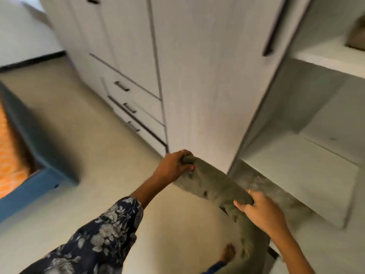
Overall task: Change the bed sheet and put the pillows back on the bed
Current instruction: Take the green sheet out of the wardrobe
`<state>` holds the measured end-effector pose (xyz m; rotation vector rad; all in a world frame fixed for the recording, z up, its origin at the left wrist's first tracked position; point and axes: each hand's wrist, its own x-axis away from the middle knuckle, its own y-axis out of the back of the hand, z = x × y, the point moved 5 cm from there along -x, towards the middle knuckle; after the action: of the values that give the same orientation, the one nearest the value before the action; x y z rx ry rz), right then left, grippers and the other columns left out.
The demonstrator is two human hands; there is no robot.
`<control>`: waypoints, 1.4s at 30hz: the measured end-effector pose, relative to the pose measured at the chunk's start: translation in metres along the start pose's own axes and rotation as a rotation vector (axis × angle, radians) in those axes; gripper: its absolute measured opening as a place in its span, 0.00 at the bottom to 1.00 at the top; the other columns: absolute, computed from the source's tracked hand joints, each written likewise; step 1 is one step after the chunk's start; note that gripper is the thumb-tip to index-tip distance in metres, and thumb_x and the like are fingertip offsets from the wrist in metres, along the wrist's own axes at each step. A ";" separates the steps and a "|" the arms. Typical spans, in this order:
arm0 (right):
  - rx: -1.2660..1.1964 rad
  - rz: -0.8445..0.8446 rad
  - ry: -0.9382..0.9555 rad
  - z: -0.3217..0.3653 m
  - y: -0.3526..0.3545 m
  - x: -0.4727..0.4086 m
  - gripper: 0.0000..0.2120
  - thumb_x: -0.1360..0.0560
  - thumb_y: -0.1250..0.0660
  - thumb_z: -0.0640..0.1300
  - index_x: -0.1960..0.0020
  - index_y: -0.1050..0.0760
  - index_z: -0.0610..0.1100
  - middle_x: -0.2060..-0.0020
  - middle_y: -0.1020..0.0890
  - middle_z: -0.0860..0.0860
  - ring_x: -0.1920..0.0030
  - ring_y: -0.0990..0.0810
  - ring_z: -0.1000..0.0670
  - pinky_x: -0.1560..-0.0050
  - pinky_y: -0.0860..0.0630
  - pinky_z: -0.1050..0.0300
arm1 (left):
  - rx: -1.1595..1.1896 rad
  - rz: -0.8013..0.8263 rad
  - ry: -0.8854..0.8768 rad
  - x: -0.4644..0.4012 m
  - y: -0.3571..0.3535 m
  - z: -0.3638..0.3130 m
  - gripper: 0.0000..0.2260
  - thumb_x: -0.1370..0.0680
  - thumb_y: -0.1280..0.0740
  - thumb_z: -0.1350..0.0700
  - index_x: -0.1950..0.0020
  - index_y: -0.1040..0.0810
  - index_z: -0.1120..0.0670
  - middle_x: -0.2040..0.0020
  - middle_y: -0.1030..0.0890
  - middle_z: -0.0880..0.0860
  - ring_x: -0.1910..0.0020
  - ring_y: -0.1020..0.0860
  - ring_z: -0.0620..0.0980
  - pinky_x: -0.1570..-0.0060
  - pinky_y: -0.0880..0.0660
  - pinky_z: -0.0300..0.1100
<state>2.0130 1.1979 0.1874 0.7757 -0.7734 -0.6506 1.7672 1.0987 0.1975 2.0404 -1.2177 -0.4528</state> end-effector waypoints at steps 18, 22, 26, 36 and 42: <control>-0.196 0.367 0.717 0.411 -0.129 -0.035 0.13 0.26 0.33 0.55 0.60 0.28 0.47 0.63 0.21 0.51 0.60 0.23 0.52 0.58 0.25 0.59 | 0.334 -1.149 0.531 0.175 0.270 0.228 0.25 0.21 0.36 0.46 0.28 0.33 0.57 0.35 0.27 0.49 0.38 0.27 0.48 0.36 0.29 0.46; -0.432 0.590 0.630 0.487 -0.155 -0.075 0.10 0.26 0.30 0.51 0.55 0.25 0.45 0.56 0.19 0.49 0.53 0.20 0.47 0.47 0.21 0.50 | 0.267 -1.371 0.572 0.166 0.332 0.278 0.31 0.21 0.35 0.47 0.23 0.41 0.57 0.25 0.36 0.54 0.29 0.34 0.52 0.31 0.33 0.49; -0.606 0.780 0.538 0.556 -0.169 -0.120 0.12 0.26 0.29 0.47 0.47 0.23 0.41 0.49 0.18 0.45 0.48 0.19 0.43 0.45 0.21 0.48 | 0.459 -1.367 0.859 0.162 0.351 0.342 0.32 0.20 0.42 0.41 0.23 0.44 0.58 0.23 0.40 0.56 0.26 0.39 0.55 0.30 0.38 0.50; -0.909 1.109 0.400 0.707 -0.210 -0.197 0.20 0.25 0.32 0.48 0.38 0.24 0.38 0.45 0.17 0.46 0.45 0.18 0.44 0.42 0.24 0.49 | 1.172 -0.827 1.039 0.092 0.298 0.444 0.36 0.25 0.54 0.29 0.23 0.41 0.47 0.25 0.35 0.53 0.25 0.41 0.55 0.30 0.44 0.58; -0.941 1.066 0.414 0.800 -0.240 -0.245 0.16 0.24 0.34 0.48 0.40 0.24 0.41 0.47 0.16 0.48 0.48 0.17 0.46 0.49 0.21 0.51 | 1.293 -1.041 0.835 0.015 0.390 0.520 0.21 0.17 0.53 0.40 0.30 0.30 0.45 0.37 0.25 0.47 0.36 0.29 0.47 0.38 0.37 0.51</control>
<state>1.1818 0.9586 0.2882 -0.3954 -0.3250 0.1611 1.2161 0.7614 0.1220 3.2554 0.3526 0.9769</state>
